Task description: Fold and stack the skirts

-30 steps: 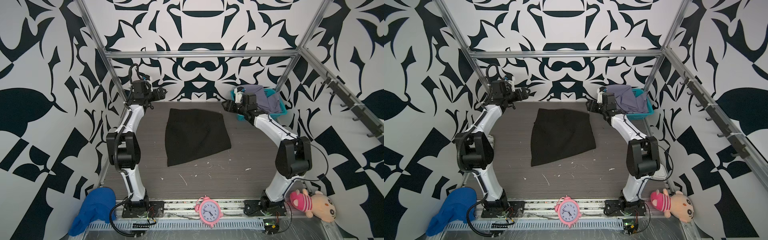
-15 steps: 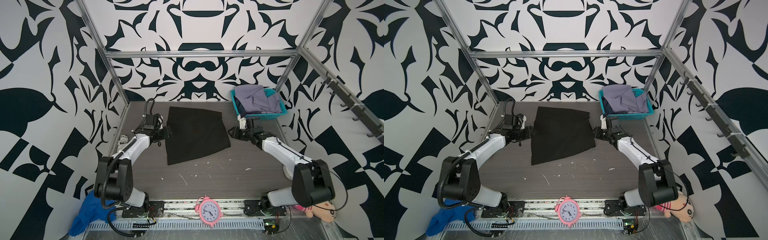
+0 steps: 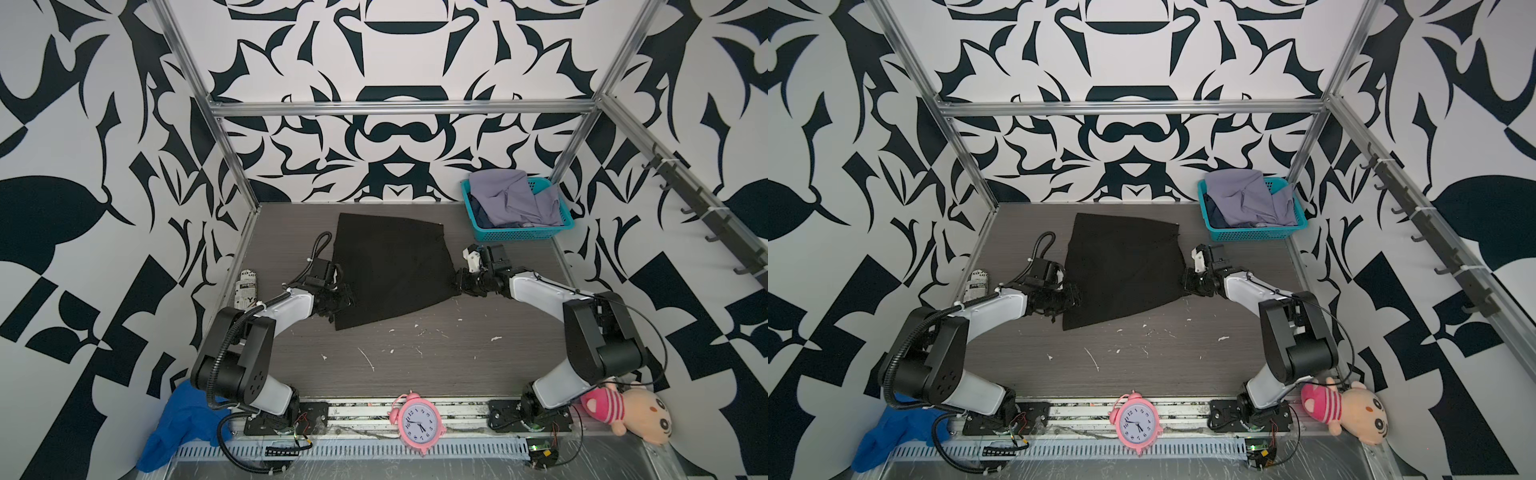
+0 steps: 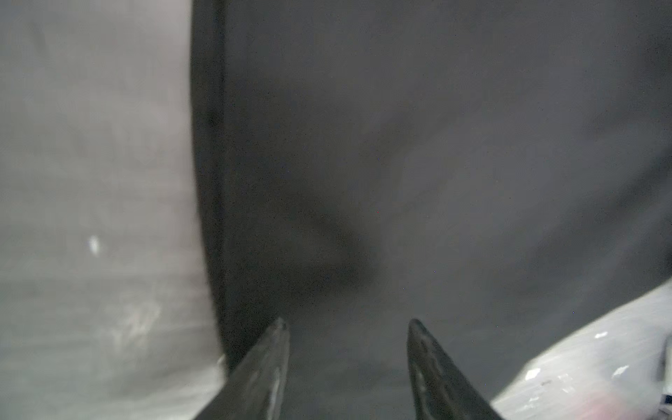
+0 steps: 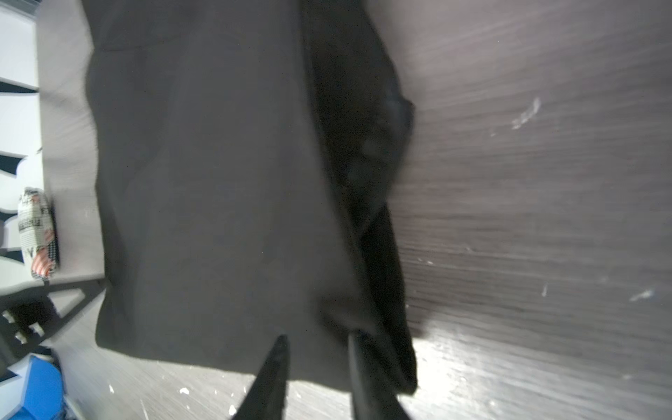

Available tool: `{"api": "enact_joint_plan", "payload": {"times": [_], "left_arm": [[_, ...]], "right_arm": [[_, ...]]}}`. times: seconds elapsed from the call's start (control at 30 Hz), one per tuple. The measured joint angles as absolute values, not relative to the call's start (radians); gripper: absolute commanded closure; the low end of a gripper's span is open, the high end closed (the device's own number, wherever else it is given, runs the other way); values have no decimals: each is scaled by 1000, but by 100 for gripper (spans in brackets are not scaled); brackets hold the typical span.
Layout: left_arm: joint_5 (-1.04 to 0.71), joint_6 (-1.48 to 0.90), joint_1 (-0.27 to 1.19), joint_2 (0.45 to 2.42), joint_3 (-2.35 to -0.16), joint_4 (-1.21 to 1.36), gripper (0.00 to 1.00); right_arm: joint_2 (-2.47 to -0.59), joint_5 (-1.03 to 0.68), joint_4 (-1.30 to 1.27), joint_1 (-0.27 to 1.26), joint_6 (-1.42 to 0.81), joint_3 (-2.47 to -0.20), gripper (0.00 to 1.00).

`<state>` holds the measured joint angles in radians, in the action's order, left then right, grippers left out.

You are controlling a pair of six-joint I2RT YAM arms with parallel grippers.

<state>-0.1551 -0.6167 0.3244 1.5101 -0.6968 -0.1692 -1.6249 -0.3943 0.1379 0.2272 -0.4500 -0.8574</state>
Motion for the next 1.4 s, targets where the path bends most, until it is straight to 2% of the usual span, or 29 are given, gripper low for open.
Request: {"api": "enact_joint_plan", "payload": {"times": [0.03, 0.07, 0.17, 0.27, 0.37, 0.4, 0.5, 0.57, 0.7, 0.9, 1.03, 1.17, 1.23, 1.3, 1.4], "left_arm": [[-155, -628, 325, 1509, -696, -163, 60], [-154, -640, 326, 1515, -694, -155, 69], [-152, -661, 327, 1518, -693, -149, 86], [-104, -687, 327, 1507, -680, -185, 93], [-71, -709, 327, 1465, -669, -236, 93], [-63, -714, 327, 1446, -666, -256, 92], [-44, -736, 328, 1370, -660, -322, 69], [-39, -754, 327, 1303, -654, -358, 58], [-67, -805, 327, 1198, -620, -385, 42], [-133, -883, 336, 1188, -534, -387, 34], [-152, -925, 360, 1190, -510, -379, 34], [-161, -963, 400, 1214, -497, -326, 52], [-157, -976, 412, 1230, -495, -296, 66], [-153, -978, 416, 1246, -490, -274, 79], [-133, -983, 419, 1247, -477, -260, 95]], "right_arm": [[-1648, -389, 140, 223, -451, -857, 83], [-1670, -382, 144, 221, -453, -857, 85], [-1698, -377, 146, 217, -461, -852, 88], [-1676, -341, 161, 216, -464, -832, 89], [-1644, -324, 184, 216, -465, -807, 91], [-1636, -320, 195, 216, -465, -802, 91], [-1611, -311, 237, 216, -467, -792, 90], [-1583, -311, 262, 216, -468, -781, 83], [-1523, -326, 288, 216, -479, -778, 79], [-1474, -346, 280, 216, -492, -783, 76], [-1476, -356, 269, 216, -498, -783, 76], [-1477, -367, 247, 216, -508, -783, 72], [-1477, -371, 239, 216, -517, -783, 65], [-1475, -372, 234, 213, -520, -781, 54], [-1449, -384, 220, 194, -535, -760, 41]]}}
